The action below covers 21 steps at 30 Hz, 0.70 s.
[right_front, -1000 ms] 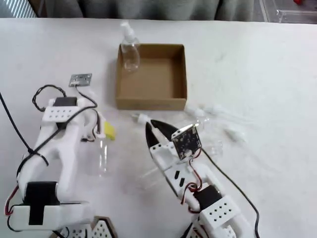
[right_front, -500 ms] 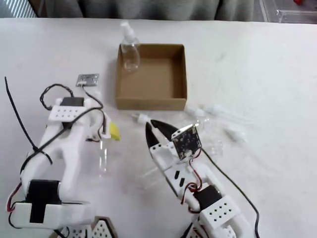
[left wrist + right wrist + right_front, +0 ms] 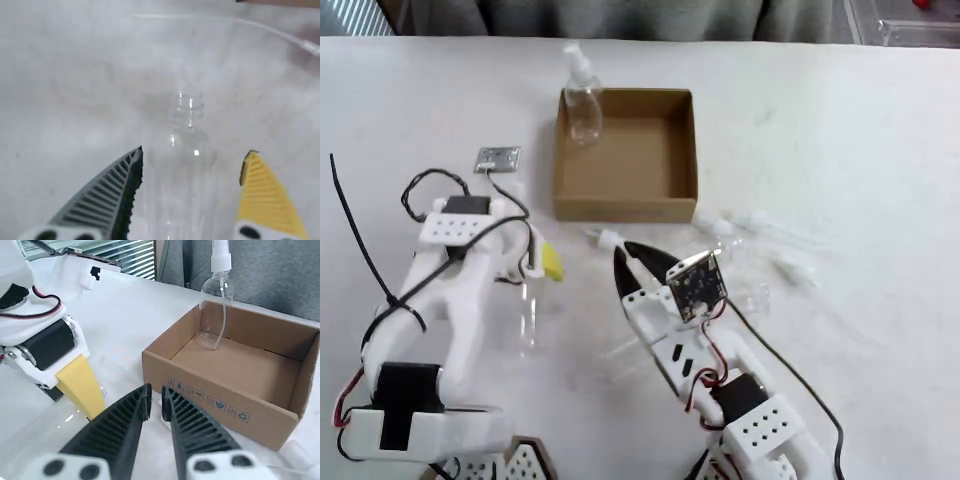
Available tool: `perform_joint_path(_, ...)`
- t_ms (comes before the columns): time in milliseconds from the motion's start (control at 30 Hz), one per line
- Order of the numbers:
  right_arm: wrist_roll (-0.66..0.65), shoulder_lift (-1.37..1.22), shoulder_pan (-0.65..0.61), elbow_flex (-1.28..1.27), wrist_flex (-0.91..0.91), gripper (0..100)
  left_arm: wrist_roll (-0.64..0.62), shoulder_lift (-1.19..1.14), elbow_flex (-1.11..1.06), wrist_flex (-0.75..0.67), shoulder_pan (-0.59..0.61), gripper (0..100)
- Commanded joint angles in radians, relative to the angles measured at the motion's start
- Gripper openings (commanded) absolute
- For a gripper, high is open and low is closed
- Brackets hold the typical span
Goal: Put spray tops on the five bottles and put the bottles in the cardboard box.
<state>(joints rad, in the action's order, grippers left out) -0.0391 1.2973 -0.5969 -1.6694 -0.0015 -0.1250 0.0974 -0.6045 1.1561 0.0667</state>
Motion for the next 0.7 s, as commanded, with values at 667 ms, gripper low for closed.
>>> perform_joint_path(667, -0.012, 0.004, 0.001, -0.005, 0.007, 2.7, -0.008, -0.051, 0.037, -0.044, 0.03, 31)
